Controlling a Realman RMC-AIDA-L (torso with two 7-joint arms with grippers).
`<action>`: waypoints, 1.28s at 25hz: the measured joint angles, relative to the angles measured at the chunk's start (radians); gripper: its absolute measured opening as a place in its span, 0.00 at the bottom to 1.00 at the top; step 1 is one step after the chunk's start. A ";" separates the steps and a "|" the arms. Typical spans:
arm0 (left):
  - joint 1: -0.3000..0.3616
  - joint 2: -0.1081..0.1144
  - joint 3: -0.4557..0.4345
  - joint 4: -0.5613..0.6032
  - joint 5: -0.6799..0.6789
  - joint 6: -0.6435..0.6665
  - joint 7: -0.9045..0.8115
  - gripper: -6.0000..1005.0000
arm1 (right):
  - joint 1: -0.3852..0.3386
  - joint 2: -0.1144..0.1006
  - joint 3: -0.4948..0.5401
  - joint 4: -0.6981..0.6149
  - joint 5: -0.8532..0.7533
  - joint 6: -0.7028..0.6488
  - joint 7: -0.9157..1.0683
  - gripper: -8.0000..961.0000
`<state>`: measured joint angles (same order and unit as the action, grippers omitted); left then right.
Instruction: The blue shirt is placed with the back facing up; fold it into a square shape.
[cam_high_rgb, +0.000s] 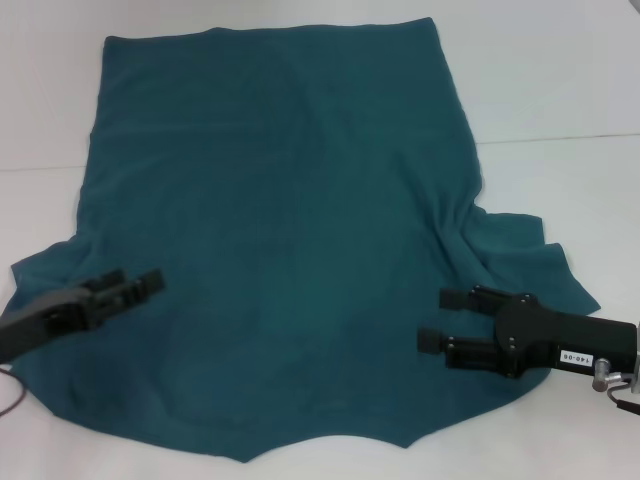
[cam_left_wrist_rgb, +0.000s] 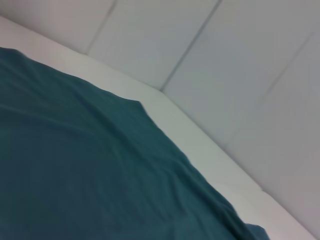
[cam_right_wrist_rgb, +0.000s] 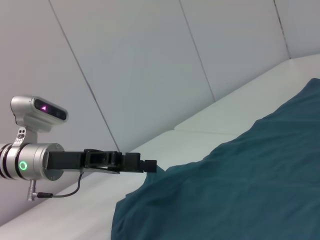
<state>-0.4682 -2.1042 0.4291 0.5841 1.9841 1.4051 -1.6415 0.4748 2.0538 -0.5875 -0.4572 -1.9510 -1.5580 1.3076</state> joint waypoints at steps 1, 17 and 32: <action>0.003 0.003 -0.007 0.007 0.003 -0.002 -0.011 0.87 | 0.001 0.001 0.001 -0.002 0.000 -0.001 0.009 0.95; 0.038 0.013 -0.102 0.045 0.012 -0.221 -0.042 0.87 | 0.012 0.001 0.005 -0.005 0.000 -0.004 0.053 0.95; 0.013 -0.004 0.001 0.031 0.035 -0.474 -0.003 0.87 | 0.011 0.001 0.009 -0.004 0.001 0.003 0.066 0.95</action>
<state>-0.4554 -2.1087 0.4297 0.6152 2.0188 0.9314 -1.6443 0.4853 2.0551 -0.5783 -0.4617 -1.9503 -1.5552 1.3739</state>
